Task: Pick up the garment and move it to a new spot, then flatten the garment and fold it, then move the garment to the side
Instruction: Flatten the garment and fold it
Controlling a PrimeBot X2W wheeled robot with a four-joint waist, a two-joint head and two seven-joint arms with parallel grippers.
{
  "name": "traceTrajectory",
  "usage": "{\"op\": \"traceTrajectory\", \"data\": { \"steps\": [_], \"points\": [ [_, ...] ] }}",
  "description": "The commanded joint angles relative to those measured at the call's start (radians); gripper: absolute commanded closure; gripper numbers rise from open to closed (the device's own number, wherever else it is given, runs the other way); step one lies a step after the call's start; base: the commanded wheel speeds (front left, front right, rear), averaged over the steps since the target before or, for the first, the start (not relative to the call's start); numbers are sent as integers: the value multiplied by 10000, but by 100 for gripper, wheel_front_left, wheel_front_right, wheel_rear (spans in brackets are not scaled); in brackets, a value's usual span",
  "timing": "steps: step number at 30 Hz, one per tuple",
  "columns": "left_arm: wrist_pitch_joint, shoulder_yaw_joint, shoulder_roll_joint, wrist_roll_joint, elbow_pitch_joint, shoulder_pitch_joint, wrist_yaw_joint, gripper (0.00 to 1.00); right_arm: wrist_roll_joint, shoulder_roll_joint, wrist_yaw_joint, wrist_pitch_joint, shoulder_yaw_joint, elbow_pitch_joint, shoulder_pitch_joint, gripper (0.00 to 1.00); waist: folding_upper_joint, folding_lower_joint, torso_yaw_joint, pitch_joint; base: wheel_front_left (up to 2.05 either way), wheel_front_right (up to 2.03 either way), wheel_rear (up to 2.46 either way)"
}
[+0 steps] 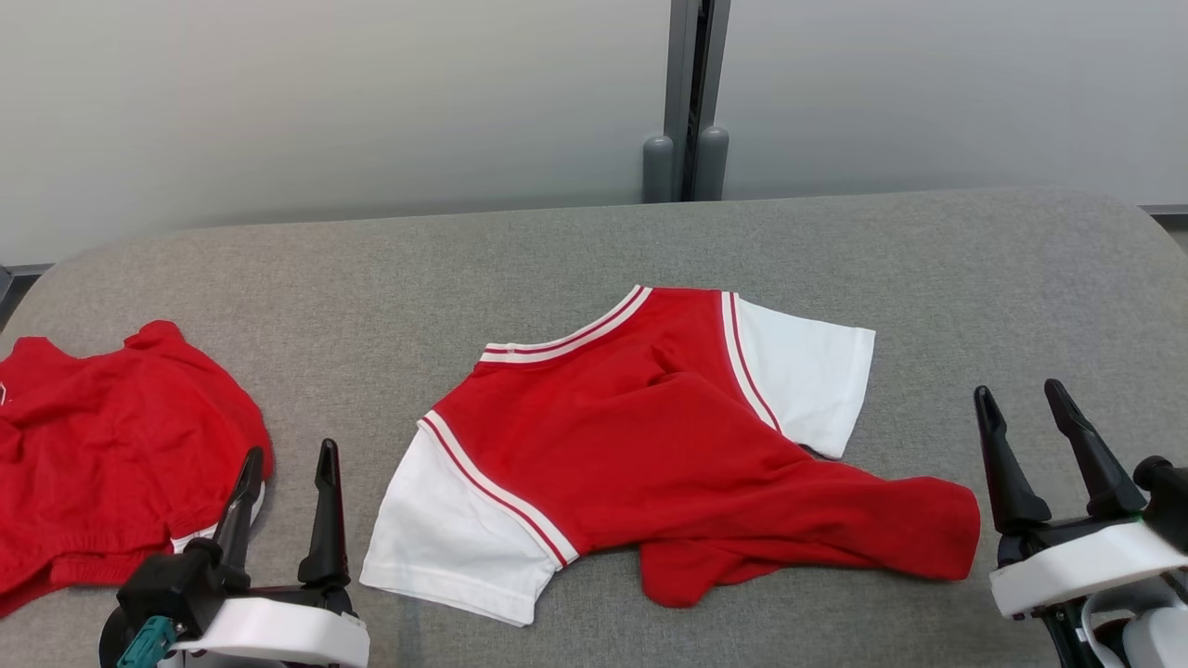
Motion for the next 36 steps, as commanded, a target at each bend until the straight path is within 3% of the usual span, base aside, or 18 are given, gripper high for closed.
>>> {"op": "traceTrajectory", "data": {
  "steps": [1,10,18,22,29,36],
  "points": [
    [-50,25,48,-73,27,69,-37,0,234,-128,6,154,-44,-17,115,0,-1,0,-19,12,0,0,0],
    [498,-14,155,-340,370,-19,-94,0,2439,-1224,6,2570,253,-216,592,0,-1,0,-176,157,0,0,0],
    [1439,-196,248,-630,638,-182,-212,0,4181,-1119,6,4824,262,248,952,0,-1,0,-230,324,0,0,0],
    [2509,-432,353,-779,775,-187,-286,0,4709,-1072,6,5595,258,589,969,0,-1,0,-205,392,0,0,0],
    [4263,-777,585,-892,713,-274,-213,0,4836,-1037,6,6060,163,878,768,0,-1,0,-125,504,0,0,0],
    [5137,-854,808,-775,779,-663,35,0,4971,-898,6,6382,333,1028,513,0,-1,0,-42,776,0,0,0]
  ]
}}
